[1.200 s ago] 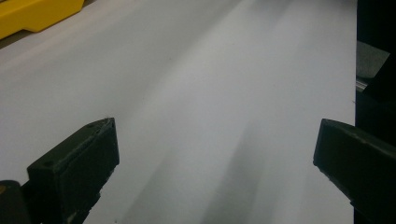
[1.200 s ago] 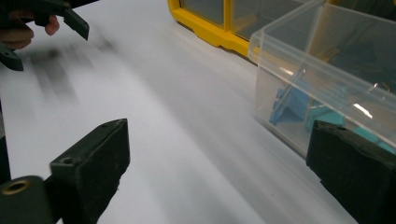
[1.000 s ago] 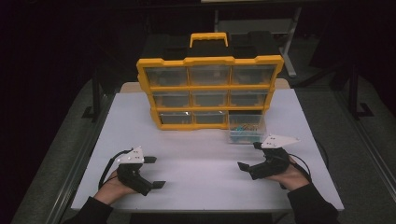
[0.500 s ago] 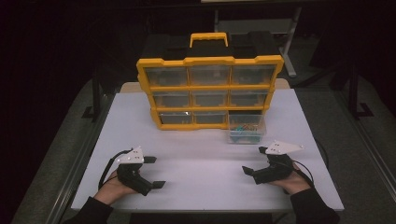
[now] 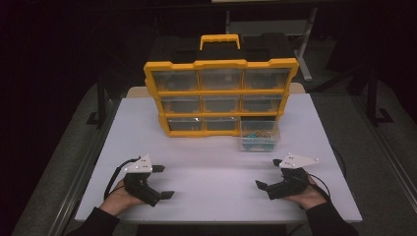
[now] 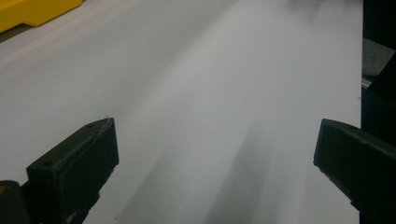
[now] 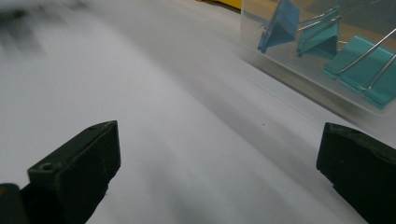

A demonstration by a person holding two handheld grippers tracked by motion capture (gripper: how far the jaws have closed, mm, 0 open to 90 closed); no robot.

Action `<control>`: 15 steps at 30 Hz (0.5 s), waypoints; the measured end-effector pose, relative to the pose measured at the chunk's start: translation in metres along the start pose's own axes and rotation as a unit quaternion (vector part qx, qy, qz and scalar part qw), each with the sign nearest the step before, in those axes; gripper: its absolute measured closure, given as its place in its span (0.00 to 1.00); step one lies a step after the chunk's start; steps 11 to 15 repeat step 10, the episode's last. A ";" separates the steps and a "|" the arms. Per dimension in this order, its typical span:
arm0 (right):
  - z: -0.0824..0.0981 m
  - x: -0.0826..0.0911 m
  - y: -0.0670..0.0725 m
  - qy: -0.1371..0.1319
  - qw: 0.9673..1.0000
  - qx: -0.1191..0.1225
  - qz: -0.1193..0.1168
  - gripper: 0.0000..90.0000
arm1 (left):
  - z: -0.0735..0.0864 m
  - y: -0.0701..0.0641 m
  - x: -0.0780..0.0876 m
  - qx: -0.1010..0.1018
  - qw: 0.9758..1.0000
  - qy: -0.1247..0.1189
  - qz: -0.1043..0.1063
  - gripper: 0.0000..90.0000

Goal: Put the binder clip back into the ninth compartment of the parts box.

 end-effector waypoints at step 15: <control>0.000 0.000 0.001 0.000 1.000 0.007 0.004 0.00 | 0.002 0.001 -0.002 0.001 1.000 0.005 -0.007 0.00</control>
Point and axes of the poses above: each handheld gripper's, and its own axes: x roughly backward along the jaws, z roughly out of its underside, y roughly to its left, the point moved 8 cm from there along -x, roughly forward along the jaws
